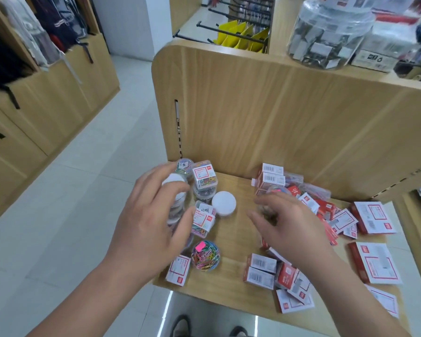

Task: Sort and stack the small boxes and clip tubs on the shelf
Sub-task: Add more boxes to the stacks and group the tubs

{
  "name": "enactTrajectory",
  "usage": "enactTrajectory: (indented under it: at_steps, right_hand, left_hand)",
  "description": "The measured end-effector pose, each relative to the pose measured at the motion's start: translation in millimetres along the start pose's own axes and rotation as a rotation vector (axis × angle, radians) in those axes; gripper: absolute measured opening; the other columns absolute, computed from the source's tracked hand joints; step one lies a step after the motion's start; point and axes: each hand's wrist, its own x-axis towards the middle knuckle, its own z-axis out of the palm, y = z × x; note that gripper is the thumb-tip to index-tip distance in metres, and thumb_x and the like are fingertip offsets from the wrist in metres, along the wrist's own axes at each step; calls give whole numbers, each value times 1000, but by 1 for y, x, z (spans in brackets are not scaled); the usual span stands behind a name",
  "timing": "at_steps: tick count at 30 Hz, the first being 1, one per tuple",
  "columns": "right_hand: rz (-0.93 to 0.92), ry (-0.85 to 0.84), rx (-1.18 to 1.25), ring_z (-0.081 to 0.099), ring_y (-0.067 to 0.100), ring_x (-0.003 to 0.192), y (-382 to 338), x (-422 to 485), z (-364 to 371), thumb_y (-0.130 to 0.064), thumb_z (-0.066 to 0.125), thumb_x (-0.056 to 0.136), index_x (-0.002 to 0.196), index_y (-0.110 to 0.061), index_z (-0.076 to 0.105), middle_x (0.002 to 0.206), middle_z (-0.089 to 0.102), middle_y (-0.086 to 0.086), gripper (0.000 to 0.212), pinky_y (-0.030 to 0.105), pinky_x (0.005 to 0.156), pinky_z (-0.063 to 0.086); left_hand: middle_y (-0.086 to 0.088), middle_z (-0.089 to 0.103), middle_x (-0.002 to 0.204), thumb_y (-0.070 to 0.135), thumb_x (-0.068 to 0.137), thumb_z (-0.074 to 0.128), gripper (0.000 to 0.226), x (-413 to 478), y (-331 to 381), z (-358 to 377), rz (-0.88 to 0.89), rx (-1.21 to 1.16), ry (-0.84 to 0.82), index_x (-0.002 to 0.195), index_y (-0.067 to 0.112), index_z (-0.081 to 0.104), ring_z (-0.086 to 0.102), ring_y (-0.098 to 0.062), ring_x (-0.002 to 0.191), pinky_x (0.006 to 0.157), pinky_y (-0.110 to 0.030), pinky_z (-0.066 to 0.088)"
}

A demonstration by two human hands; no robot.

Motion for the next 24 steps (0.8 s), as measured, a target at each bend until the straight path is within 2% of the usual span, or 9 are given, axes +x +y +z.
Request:
enactTrajectory:
  at_steps: [3,6,9,11,12,15,17,22,24]
  right_hand:
    - [76,71,42,63,12,82,17,-19,-20,-37,73,88,95,-27,75,87,67,-14,12,35,67,53]
    - [127,138,11,64,15,91,30,-28,-26,-30,75,89,100,-26,75,95,70,-14,12,35,74,54]
    - [150,114,-8,63,17,98,40,-29,-26,-33,74,89,106,-24,74,101,70,-10,19,36,79,54]
    - [174,93,0,63,16,97,44,-29,-28,-37,75,87,102,-25,75,100,70,-11,19,30,77,49]
    - [182,84,-2,63,15,97,44,-30,-30,-38,75,87,100,-25,75,99,69,-12,19,28,75,47]
    - [174,75,16,63,12,95,47,-35,-38,-39,76,86,97,-27,76,97,69,-15,16,31,72,51]
    - [174,88,37,64,12,95,51,-37,-41,-37,77,86,96,-27,76,97,69,-15,14,34,73,53]
    - [184,62,-13,64,16,93,51,-23,-36,-35,74,86,103,-30,75,102,70,-14,17,28,68,42]
    - [138,54,-14,64,18,96,49,-14,-34,-32,74,86,102,-29,75,101,71,-11,17,32,71,50]
  left_hand:
    - [-7,57,140,23,85,71,25,5,15,11,59,12,5,107,12,70,49,-30,136,108,-42,43]
    - [0,63,130,18,88,67,21,26,36,33,71,-64,15,109,15,69,57,-24,123,93,-37,48]
    - [5,59,129,18,91,61,37,49,72,86,162,-143,-260,129,21,60,58,-22,118,85,-40,53]
    - [2,49,138,18,91,58,50,58,86,126,123,-108,-462,141,23,51,54,-28,122,84,-47,55]
    - [-1,45,137,18,90,59,52,60,88,142,96,-80,-503,141,22,50,55,-31,118,81,-48,56]
    - [-3,42,127,17,85,65,47,62,87,166,5,-83,-465,130,25,57,58,-32,104,72,-45,54]
    - [-2,45,126,18,84,67,46,61,86,171,-23,-101,-442,128,27,58,59,-30,104,75,-43,53]
    - [-1,54,119,27,84,72,37,61,86,165,-13,-127,-397,119,24,59,61,-30,104,69,-44,53]
    - [4,54,111,33,82,73,35,54,86,142,-34,-142,-293,114,28,59,61,-24,100,68,-42,53]
